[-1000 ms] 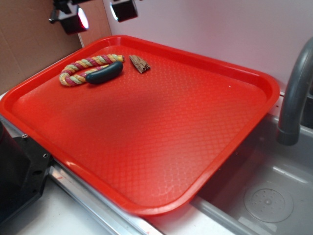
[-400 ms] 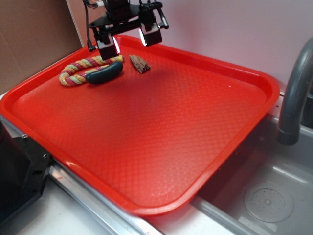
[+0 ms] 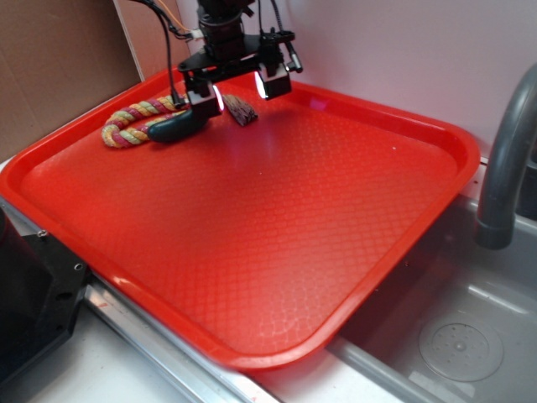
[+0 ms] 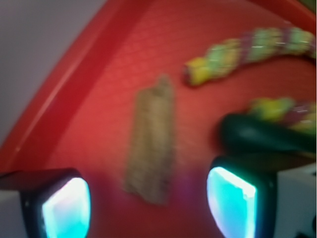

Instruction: Grab the wood chip.

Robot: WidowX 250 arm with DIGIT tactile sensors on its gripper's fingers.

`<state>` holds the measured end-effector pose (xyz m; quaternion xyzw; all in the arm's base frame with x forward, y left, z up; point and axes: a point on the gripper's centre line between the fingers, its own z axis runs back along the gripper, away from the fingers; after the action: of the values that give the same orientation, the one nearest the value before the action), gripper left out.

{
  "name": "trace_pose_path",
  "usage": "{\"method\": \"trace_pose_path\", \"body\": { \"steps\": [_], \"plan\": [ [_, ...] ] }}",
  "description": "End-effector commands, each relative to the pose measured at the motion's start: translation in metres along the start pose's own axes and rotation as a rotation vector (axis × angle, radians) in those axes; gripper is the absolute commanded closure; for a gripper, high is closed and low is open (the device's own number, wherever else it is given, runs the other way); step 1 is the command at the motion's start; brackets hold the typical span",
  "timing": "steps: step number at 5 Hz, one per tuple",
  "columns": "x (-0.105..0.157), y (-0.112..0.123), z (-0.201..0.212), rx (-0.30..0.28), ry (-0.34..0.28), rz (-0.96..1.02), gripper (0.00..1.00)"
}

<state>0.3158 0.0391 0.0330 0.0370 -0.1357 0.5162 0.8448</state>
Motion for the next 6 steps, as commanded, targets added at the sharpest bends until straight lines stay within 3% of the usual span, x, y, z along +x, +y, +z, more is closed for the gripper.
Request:
{"method": "trace_pose_path", "body": {
  "steps": [1,2,3,4,6],
  "plan": [
    [0.023,-0.018,-0.008,-0.038,-0.014,0.034,0.0],
    [0.021,-0.013,-0.014,-0.018,0.006,0.024,0.0],
    [0.016,-0.01,-0.015,-0.003,-0.016,0.052,0.0],
    [0.016,-0.005,-0.017,-0.004,-0.009,0.091,1.0],
    [0.011,0.001,-0.016,0.016,0.003,0.111,1.0]
  ]
}}
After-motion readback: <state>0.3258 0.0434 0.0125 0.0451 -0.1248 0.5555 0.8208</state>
